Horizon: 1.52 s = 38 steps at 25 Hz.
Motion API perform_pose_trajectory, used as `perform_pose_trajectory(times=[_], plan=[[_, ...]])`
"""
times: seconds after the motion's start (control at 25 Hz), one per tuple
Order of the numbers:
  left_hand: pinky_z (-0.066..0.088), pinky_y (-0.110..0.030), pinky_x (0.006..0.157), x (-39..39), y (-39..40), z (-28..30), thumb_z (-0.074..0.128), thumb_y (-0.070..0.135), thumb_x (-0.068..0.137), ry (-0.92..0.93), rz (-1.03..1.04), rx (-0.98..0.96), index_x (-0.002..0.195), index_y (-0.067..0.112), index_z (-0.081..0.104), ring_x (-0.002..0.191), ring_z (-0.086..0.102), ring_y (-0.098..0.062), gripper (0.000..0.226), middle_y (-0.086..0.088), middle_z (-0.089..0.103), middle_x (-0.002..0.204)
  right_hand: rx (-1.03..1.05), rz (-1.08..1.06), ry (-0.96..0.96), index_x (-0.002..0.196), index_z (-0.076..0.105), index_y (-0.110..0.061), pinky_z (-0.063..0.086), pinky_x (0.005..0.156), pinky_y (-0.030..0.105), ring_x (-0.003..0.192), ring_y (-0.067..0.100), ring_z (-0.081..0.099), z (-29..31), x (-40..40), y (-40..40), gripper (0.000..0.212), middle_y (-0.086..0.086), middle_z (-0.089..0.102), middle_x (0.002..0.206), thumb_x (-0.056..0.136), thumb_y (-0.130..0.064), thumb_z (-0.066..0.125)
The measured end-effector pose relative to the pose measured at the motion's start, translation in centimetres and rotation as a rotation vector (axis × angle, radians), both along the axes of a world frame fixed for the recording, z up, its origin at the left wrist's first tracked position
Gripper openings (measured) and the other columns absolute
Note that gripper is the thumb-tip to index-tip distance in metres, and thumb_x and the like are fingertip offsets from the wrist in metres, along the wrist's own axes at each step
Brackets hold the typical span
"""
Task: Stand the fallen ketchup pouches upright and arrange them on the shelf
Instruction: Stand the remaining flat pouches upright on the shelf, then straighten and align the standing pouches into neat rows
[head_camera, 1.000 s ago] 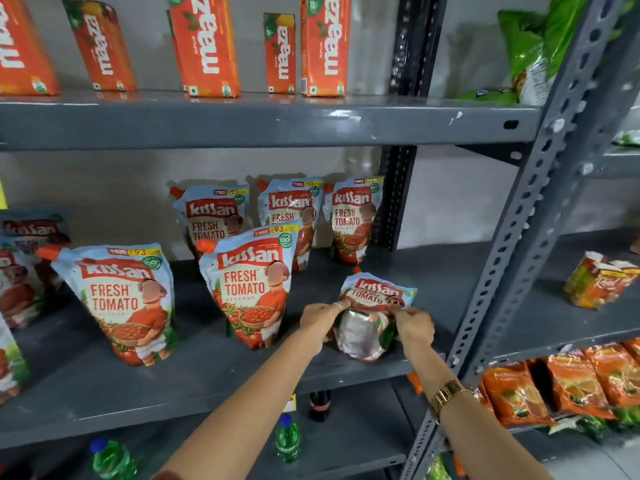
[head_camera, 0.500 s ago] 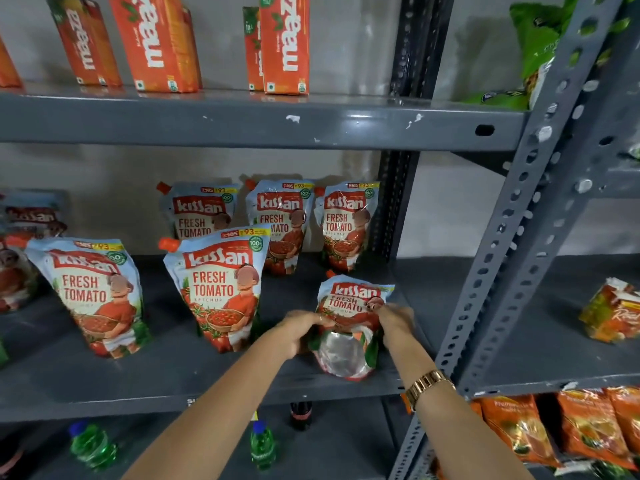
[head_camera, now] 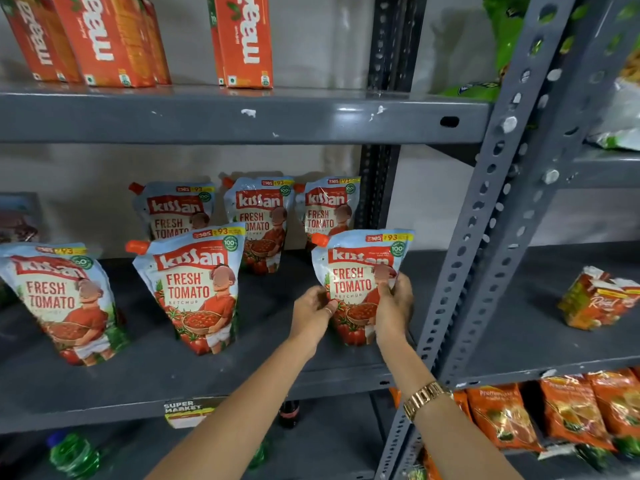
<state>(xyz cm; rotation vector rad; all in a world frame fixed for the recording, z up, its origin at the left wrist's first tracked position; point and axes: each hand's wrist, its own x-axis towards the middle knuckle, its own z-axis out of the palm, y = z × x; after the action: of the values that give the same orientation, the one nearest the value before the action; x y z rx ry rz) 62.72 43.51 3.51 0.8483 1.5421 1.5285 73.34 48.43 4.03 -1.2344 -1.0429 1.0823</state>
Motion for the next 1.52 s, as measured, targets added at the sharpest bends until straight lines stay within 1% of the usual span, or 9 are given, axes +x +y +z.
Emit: perform_pose_trajectory(times=[0.16, 0.32, 0.68, 0.88, 1.0, 1.12, 1.24, 1.4, 1.52], plan=[[0.041, -0.029, 0.097, 0.3, 0.1, -1.1, 0.062, 0.004, 0.083, -0.029, -0.145, -0.056, 0.129, 0.014, 0.047, 0.113, 0.051, -0.015, 0.050, -0.002, 0.058, 0.122, -0.127, 0.159, 0.026, 0.119, 0.051, -0.021, 0.051, 0.076, 0.032, 0.099, 0.022, 0.060, -3.2, 0.1, -0.6, 0.041, 0.003, 0.063, 0.113, 0.092, -0.050, 0.039], [0.042, -0.039, 0.106, 0.1, 0.6, -2.4, 0.067, 0.013, 0.081, 0.098, -0.146, -0.141, 0.133, 0.018, 0.042, 0.125, 0.049, -0.022, 0.058, -0.005, 0.055, 0.132, -0.130, 0.271, -0.062, 0.125, 0.049, -0.026, 0.049, 0.095, 0.044, 0.102, 0.023, 0.061, -3.9, 0.3, -0.1, 0.048, 0.007, 0.063, 0.122, 0.091, -0.056, 0.033], [0.041, -0.036, 0.104, -2.1, -1.0, -2.9, 0.067, 0.014, 0.081, 0.117, -0.120, -0.129, 0.133, 0.018, 0.043, 0.124, 0.049, -0.021, 0.057, -0.005, 0.056, 0.132, -0.107, 0.363, -0.095, 0.112, 0.052, -0.030, 0.043, 0.068, 0.017, 0.090, 0.008, 0.058, -4.1, 0.0, -1.6, 0.032, -0.005, 0.062, 0.103, 0.092, -0.051, 0.038], [0.040, -0.043, 0.107, -2.9, -1.8, -3.1, 0.070, 0.017, 0.078, 0.124, -0.130, -0.128, 0.134, 0.017, 0.044, 0.124, 0.048, -0.022, 0.062, -0.006, 0.056, 0.133, -0.060, 0.366, -0.050, 0.112, 0.054, -0.026, 0.045, 0.076, 0.021, 0.099, 0.013, 0.059, -4.9, -0.4, -2.3, 0.032, 0.001, 0.063, 0.110, 0.092, -0.048, 0.041], [0.042, -0.042, 0.106, -3.2, -2.2, -2.9, 0.072, 0.019, 0.077, 0.119, -0.156, -0.120, 0.132, 0.018, 0.045, 0.123, 0.050, -0.022, 0.062, -0.005, 0.056, 0.131, -0.064, 0.352, -0.017, 0.115, 0.055, -0.013, 0.047, 0.072, 0.022, 0.090, 0.017, 0.060, -4.6, -0.7, -3.0, 0.046, 0.003, 0.065, 0.094, 0.089, -0.049, 0.043], [0.047, -0.034, 0.099, -3.6, -3.1, -2.4, 0.073, 0.016, 0.076, 0.112, -0.177, -0.082, 0.121, 0.018, 0.051, 0.110, 0.056, -0.018, 0.050, -0.002, 0.060, 0.120, 0.036, 0.157, -0.120, 0.131, 0.044, -0.009, 0.048, 0.082, 0.029, 0.103, 0.022, 0.059, -4.6, -1.2, -4.0, 0.050, 0.003, 0.065, 0.096, 0.092, -0.039, 0.050], [0.050, -0.020, 0.074, -5.6, -5.0, -1.6, 0.070, 0.015, 0.079, 0.292, 0.076, 0.041, 0.112, 0.010, 0.060, 0.084, 0.061, -0.013, 0.035, 0.001, 0.062, 0.095, 0.350, -0.127, -0.244, 0.128, 0.042, -0.006, 0.043, 0.098, 0.039, 0.122, 0.028, 0.046, -3.5, -2.1, -5.4, 0.049, 0.019, 0.049, 0.131, 0.088, -0.031, 0.052], [0.043, -0.026, 0.061, -9.5, -8.1, -0.8, 0.060, 0.018, 0.086, 0.532, 0.501, 0.185, 0.087, 0.007, 0.064, 0.062, 0.055, -0.009, 0.012, 0.004, 0.058, 0.068, 0.579, -0.090, -0.300, 0.117, 0.046, -0.002, 0.041, 0.093, 0.012, 0.114, 0.015, 0.046, -2.3, -4.8, -6.4, 0.042, 0.021, 0.051, 0.122, 0.085, -0.028, 0.048], [0.042, -0.028, 0.063, -12.0, -9.6, 0.0, 0.060, 0.018, 0.087, 0.571, 0.669, 0.164, 0.091, 0.001, 0.062, 0.066, 0.055, -0.017, 0.017, -0.003, 0.062, 0.074, 0.696, -0.031, -0.359, 0.107, 0.047, -0.013, 0.041, 0.084, 0.015, 0.092, 0.013, 0.050, -2.2, -7.5, -7.4, 0.024, 0.010, 0.056, 0.098, 0.086, -0.024, 0.046]])
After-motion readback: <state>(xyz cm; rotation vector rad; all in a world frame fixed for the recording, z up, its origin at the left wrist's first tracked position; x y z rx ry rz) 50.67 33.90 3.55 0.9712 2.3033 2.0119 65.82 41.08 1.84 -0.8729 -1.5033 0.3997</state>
